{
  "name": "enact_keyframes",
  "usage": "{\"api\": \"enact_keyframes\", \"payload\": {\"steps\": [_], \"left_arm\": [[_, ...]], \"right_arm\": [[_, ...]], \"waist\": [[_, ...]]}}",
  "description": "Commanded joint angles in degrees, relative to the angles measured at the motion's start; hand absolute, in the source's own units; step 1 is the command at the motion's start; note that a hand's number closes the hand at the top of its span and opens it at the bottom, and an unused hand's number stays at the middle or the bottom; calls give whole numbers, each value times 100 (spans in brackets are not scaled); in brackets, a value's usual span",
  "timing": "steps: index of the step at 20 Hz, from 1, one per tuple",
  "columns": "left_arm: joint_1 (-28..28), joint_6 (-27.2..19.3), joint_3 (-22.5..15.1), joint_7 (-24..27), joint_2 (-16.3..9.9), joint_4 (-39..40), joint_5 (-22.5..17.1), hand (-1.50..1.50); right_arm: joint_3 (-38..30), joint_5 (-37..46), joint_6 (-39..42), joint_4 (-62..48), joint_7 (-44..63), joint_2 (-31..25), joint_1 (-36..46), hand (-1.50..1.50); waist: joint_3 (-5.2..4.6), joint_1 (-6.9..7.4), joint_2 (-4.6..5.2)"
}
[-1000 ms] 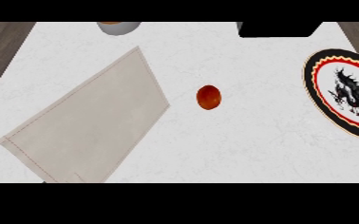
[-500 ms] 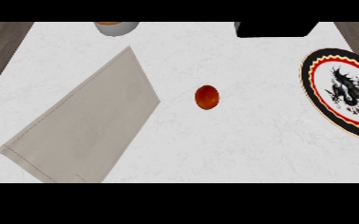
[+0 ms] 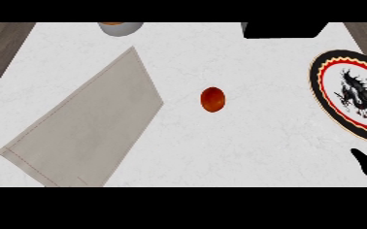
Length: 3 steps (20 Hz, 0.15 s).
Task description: Pick the squash from the placemat and place it in the plate
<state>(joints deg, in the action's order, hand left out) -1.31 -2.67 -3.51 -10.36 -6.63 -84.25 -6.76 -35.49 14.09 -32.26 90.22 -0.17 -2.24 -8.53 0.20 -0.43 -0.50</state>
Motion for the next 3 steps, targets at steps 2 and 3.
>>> {"api": "enact_keyframes", "payload": {"steps": [2,3], "left_arm": [[462,183,285,-263,-142,711,-124,0],[-378,224,-31,255,-27,304,81,0]], "right_arm": [[497,201,-167,687,284,215,-615,-150],[659,-53,-234,1001,296,217,-1010,-150]], "waist": [[-23,-11,51],[-23,9,40]]}}
